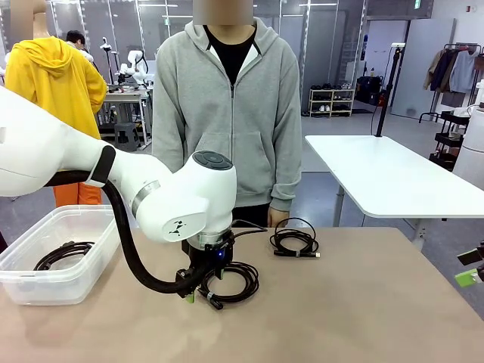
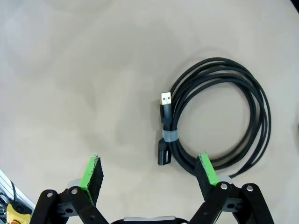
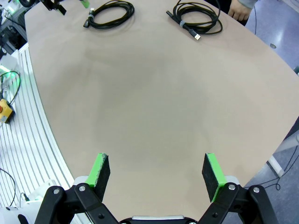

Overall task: Organize and store the cables.
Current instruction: Place the USB Extension Cable into the Organizing box.

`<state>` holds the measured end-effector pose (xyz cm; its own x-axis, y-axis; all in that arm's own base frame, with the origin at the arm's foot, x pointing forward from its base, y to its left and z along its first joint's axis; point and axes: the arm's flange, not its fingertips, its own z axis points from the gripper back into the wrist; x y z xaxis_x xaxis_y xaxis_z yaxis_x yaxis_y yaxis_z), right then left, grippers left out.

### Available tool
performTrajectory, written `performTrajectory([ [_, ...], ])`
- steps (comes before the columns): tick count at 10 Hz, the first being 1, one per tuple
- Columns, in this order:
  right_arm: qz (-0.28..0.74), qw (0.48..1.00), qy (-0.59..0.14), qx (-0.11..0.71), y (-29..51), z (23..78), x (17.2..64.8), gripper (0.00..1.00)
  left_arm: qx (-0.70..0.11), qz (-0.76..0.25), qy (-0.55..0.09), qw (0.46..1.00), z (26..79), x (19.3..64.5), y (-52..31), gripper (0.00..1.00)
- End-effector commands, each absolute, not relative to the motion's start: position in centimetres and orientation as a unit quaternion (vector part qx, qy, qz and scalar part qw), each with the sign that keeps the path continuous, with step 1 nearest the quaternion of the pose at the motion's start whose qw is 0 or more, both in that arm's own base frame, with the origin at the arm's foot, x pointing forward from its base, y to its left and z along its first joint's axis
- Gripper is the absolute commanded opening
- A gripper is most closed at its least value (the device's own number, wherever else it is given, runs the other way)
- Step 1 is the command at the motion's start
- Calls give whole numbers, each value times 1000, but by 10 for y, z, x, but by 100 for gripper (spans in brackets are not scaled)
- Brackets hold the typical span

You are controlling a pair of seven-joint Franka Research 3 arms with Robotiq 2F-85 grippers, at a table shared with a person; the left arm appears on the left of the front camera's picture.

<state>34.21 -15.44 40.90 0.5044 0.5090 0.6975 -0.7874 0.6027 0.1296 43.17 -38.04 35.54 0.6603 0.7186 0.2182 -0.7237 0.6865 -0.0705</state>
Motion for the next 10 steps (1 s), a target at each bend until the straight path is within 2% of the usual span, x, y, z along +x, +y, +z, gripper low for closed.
performTrajectory([
  [1,376,841,-314,229,-152,412,342,100,-4,405,-118,907,347,446,-381,100],
  [5,376,841,-314,229,-152,412,342,100,-10,406,-80,910,325,467,-374,100],
  [10,376,841,-314,229,-152,412,342,100,-13,410,-62,910,305,472,-373,100],
])
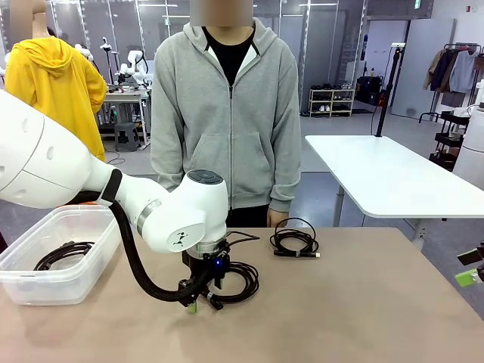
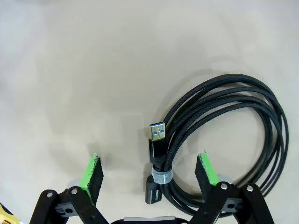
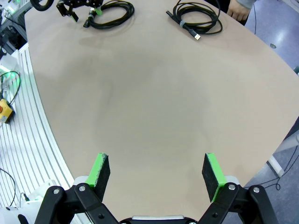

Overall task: Organize and store the cables.
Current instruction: Place the USB Extension Cable into the Organizing box.

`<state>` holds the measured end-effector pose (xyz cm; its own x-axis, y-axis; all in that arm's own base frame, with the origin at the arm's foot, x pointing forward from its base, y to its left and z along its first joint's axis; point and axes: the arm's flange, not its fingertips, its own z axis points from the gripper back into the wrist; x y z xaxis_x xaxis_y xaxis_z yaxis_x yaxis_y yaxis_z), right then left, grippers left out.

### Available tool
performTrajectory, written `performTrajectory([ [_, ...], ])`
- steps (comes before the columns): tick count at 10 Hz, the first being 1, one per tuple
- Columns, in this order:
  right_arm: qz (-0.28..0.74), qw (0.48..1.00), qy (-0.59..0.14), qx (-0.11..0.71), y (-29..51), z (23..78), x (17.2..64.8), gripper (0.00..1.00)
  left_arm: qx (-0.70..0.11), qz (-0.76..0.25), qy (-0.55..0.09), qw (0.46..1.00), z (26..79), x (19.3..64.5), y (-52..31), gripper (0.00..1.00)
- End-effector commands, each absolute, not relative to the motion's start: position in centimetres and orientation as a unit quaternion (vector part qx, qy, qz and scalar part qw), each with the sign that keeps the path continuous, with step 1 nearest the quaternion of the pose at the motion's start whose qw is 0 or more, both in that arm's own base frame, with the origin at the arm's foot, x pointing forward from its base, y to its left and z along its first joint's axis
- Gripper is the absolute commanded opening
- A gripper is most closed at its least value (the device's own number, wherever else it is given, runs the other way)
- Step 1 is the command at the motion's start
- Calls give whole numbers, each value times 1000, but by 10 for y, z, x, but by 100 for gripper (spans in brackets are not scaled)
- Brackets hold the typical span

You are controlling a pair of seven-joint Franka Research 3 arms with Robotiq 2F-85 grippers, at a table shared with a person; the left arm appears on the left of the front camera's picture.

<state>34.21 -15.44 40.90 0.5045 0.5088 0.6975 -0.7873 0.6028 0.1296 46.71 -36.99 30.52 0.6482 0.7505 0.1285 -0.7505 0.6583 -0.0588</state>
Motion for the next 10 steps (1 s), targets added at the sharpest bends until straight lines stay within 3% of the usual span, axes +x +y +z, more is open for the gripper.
performTrajectory([
  [1,376,841,-314,229,-152,412,342,100,-6,410,-66,910,306,472,-375,50],
  [2,376,841,-314,229,-152,412,342,100,-5,408,-68,911,307,471,-376,40],
  [3,376,841,-314,229,-152,412,342,100,-6,409,-66,910,308,470,-375,0],
  [5,376,841,-314,229,-152,412,342,100,-17,408,-52,911,308,469,-375,0],
  [6,376,841,-314,229,-152,412,342,100,-18,409,-50,911,308,469,-375,14],
  [8,376,841,-314,229,-152,412,342,100,-19,412,-51,910,310,468,-375,0],
  [10,376,841,-314,229,-152,412,342,100,-18,413,-49,909,311,468,-375,0],
])
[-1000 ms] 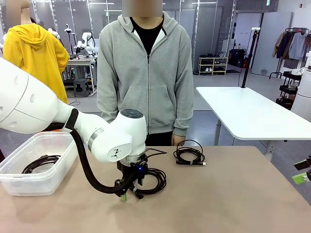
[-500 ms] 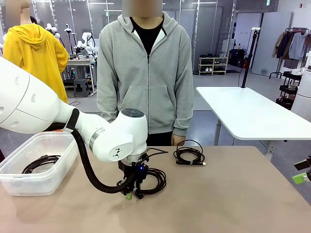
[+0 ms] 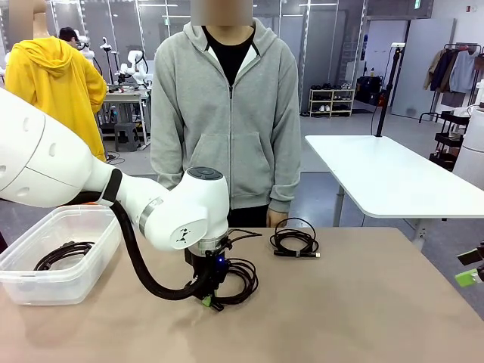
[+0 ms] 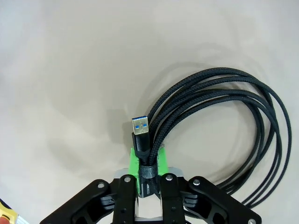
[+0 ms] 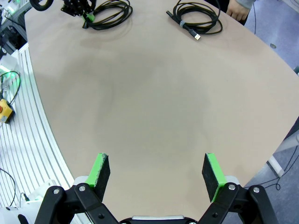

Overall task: Organize and store the cables.
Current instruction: Place the USB Extension Cable into the Organizing box.

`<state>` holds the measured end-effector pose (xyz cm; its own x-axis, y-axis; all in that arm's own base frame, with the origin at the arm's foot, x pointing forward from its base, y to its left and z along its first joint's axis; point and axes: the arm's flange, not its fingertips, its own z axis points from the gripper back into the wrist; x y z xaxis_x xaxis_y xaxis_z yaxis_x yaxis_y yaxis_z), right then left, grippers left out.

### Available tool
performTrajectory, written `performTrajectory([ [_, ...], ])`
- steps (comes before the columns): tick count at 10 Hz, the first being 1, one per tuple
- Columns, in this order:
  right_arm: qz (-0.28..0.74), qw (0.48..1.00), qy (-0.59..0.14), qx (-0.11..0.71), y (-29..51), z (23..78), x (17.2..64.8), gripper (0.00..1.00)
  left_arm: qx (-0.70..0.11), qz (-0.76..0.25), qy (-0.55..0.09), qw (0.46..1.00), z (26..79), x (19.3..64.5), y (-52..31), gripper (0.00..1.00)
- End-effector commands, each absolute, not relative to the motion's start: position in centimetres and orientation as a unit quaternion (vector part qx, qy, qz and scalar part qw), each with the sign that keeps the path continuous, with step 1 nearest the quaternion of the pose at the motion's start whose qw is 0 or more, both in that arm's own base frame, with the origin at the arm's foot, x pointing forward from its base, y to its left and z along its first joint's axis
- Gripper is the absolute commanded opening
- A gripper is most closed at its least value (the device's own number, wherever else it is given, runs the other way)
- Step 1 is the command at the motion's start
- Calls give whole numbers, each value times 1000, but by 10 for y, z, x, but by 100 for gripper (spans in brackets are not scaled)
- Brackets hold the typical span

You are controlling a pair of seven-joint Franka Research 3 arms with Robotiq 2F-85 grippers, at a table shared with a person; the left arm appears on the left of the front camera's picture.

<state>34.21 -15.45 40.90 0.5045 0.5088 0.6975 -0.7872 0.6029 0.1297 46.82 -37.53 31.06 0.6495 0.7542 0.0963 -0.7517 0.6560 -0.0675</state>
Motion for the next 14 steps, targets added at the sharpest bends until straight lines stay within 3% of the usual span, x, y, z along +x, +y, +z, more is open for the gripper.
performTrajectory([
  [1,376,841,-314,229,-152,412,342,100,-17,412,-47,910,314,467,-376,0],
  [6,376,841,-314,229,-152,412,342,100,-10,280,-41,959,429,450,-375,5],
  [8,376,841,-314,229,-152,412,342,100,17,288,-41,957,435,455,-375,5],
  [14,376,841,-314,229,-152,412,342,100,-1,289,-50,956,443,445,-377,5],
])
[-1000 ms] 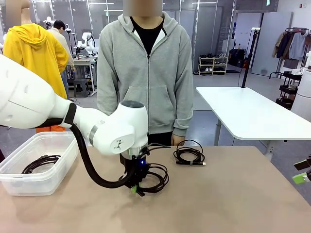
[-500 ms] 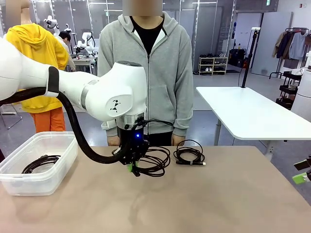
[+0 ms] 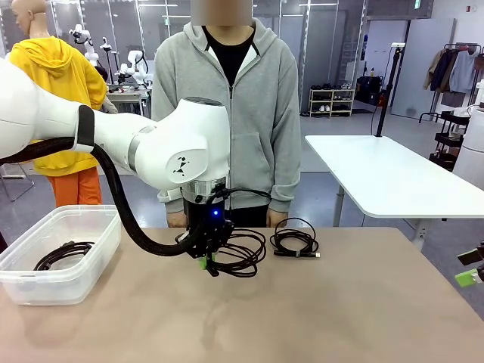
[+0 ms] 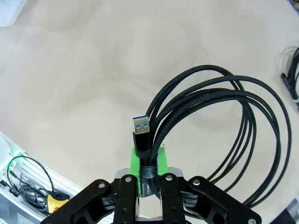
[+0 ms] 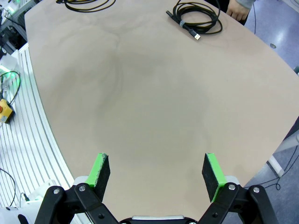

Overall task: Organize and store the cables.
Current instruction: Place the USB Extension Cable into the Organizing box.

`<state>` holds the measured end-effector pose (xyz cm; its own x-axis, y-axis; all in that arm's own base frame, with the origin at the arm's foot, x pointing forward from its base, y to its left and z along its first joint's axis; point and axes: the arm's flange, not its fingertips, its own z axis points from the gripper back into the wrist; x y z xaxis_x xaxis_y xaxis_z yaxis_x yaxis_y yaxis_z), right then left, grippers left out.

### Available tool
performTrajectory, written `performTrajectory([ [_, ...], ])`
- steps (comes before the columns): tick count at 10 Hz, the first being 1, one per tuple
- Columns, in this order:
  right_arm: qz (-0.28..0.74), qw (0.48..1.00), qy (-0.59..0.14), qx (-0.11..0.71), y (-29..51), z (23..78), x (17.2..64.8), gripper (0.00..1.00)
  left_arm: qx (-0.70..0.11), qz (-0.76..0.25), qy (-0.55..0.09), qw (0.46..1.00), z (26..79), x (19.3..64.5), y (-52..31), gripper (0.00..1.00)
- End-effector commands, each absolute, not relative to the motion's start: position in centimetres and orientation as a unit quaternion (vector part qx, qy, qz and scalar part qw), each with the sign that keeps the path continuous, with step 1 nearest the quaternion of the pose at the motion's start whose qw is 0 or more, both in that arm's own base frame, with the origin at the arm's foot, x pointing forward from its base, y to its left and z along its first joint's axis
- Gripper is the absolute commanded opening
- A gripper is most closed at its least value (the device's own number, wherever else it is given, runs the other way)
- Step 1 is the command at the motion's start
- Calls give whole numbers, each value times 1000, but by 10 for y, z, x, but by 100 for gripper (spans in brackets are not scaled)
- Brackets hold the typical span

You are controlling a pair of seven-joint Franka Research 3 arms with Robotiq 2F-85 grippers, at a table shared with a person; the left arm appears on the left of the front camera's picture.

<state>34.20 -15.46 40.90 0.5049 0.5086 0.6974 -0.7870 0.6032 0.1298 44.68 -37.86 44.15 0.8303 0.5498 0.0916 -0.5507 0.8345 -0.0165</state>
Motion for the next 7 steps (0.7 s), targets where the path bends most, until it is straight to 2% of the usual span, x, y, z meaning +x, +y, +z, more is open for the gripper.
performTrajectory([
  [1,376,841,-314,229,-152,412,342,100,-1,289,-50,956,443,445,-377,5],
  [2,376,841,-314,229,-152,412,342,100,5,288,-46,957,442,447,-379,16],
  [6,376,841,-314,229,-152,412,342,100,12,203,-69,977,510,488,-265,16],
  [7,376,841,-314,229,-152,412,342,100,10,189,-54,980,525,495,-233,16],
])
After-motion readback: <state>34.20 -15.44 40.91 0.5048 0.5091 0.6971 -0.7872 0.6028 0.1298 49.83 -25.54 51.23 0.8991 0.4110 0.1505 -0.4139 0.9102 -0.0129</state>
